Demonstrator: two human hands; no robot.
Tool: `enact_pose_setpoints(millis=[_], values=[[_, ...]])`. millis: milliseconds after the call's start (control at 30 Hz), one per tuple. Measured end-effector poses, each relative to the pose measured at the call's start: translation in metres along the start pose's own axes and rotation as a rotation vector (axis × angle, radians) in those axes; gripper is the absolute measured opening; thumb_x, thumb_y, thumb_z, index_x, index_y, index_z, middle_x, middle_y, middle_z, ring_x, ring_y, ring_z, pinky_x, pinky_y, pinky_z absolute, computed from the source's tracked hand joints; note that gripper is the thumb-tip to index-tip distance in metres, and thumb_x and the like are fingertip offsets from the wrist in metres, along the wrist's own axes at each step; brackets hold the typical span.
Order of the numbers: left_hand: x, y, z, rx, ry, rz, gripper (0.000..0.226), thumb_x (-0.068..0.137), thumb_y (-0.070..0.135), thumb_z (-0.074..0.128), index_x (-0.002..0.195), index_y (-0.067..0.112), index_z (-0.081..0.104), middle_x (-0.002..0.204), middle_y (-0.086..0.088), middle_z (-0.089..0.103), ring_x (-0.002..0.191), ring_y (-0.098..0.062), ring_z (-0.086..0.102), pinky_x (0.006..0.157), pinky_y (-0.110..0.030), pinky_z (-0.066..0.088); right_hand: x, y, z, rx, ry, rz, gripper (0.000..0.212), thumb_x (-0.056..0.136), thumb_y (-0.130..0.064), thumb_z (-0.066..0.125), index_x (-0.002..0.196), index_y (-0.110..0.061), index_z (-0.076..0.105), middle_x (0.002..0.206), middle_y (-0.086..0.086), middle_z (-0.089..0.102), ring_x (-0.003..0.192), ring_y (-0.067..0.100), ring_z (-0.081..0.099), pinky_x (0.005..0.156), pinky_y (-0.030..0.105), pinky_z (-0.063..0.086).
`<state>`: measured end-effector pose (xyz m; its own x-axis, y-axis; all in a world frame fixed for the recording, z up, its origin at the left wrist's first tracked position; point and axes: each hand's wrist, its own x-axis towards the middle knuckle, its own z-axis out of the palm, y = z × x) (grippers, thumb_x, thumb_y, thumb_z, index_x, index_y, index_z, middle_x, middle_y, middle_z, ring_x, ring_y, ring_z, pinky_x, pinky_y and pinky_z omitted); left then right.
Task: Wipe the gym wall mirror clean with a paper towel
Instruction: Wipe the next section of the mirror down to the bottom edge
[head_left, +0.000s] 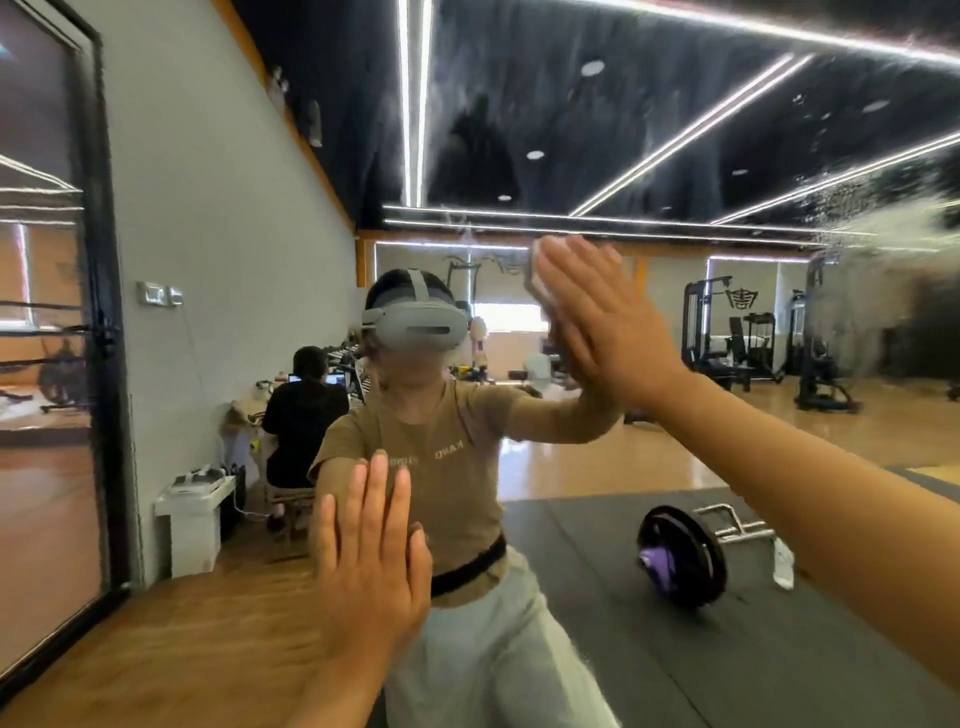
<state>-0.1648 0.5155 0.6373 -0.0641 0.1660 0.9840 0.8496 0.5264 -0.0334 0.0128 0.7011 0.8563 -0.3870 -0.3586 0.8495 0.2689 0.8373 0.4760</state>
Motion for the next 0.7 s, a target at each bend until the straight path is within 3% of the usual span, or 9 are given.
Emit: enact_pose_setpoints(millis=[67, 167, 300, 400, 500, 567, 700], values=[[0.003, 0.002, 0.001, -0.013, 0.014, -0.021, 0.06, 0.099, 0.028, 0.035, 0.154, 0.007, 0.027, 0.162, -0.017, 0.027, 0.152, -0.032, 0.021, 0.123, -0.053, 0.014, 0.018, 0.012, -0.006, 0.034, 0.08, 0.153, 0.051, 0.104, -0.02, 0.037, 0.152, -0.004, 0.035, 0.16, 0.016, 0.03, 0.151, 0.032, 0.017, 0.125, 0.03, -0.004], [0.008, 0.006, -0.006, -0.08, 0.042, -0.041, 0.059, 0.097, 0.024, 0.04, 0.153, 0.008, 0.029, 0.16, -0.017, 0.031, 0.152, -0.03, 0.022, 0.123, -0.054, 0.016, 0.005, -0.003, 0.007, 0.058, 0.127, 0.199, 0.051, 0.103, -0.014, 0.04, 0.153, -0.003, 0.035, 0.161, 0.016, 0.028, 0.152, 0.034, 0.018, 0.126, 0.043, 0.004], [0.011, 0.023, -0.013, -0.129, 0.041, -0.147, 0.056, 0.098, 0.023, 0.039, 0.151, 0.007, 0.032, 0.163, -0.01, 0.025, 0.153, -0.025, 0.018, 0.126, -0.044, 0.007, -0.076, -0.039, 0.033, 0.07, 0.045, -0.015, 0.056, 0.098, -0.01, 0.051, 0.152, -0.005, 0.037, 0.161, 0.013, 0.028, 0.151, 0.032, 0.021, 0.124, 0.049, 0.013], [0.013, 0.045, -0.014, -0.161, 0.045, -0.271, 0.056, 0.099, 0.026, 0.039, 0.15, 0.005, 0.035, 0.163, -0.009, 0.024, 0.152, -0.024, 0.02, 0.126, -0.038, 0.002, -0.153, -0.061, 0.044, 0.042, -0.041, -0.231, 0.051, 0.103, -0.018, 0.036, 0.153, -0.011, 0.035, 0.16, 0.008, 0.033, 0.15, 0.029, 0.025, 0.124, 0.045, 0.017], [0.004, 0.074, -0.006, -0.16, 0.043, -0.22, 0.056, 0.099, 0.028, 0.039, 0.151, 0.006, 0.037, 0.163, -0.011, 0.025, 0.152, -0.024, 0.022, 0.126, -0.039, 0.002, -0.214, -0.066, 0.051, -0.009, -0.131, -0.407, 0.048, 0.109, -0.02, 0.021, 0.156, -0.014, 0.027, 0.161, 0.003, 0.028, 0.149, 0.025, 0.025, 0.125, 0.041, 0.012], [-0.01, 0.094, 0.002, -0.159, 0.023, -0.184, 0.057, 0.1, 0.029, 0.039, 0.152, 0.008, 0.036, 0.165, -0.01, 0.022, 0.153, -0.022, 0.019, 0.126, -0.04, 0.003, -0.228, -0.06, 0.051, -0.02, -0.147, -0.462, 0.046, 0.109, -0.018, 0.02, 0.155, -0.014, 0.028, 0.161, 0.002, 0.028, 0.149, 0.024, 0.027, 0.126, 0.041, 0.009], [-0.024, 0.125, 0.016, -0.16, -0.001, -0.198, 0.057, 0.101, 0.03, 0.037, 0.155, 0.011, 0.032, 0.167, -0.006, 0.017, 0.154, -0.019, 0.014, 0.126, -0.039, 0.0, -0.203, -0.027, 0.038, 0.012, -0.101, -0.503, 0.047, 0.108, -0.009, 0.017, 0.152, -0.012, 0.035, 0.158, 0.008, 0.036, 0.147, 0.027, 0.032, 0.123, 0.042, 0.018]])
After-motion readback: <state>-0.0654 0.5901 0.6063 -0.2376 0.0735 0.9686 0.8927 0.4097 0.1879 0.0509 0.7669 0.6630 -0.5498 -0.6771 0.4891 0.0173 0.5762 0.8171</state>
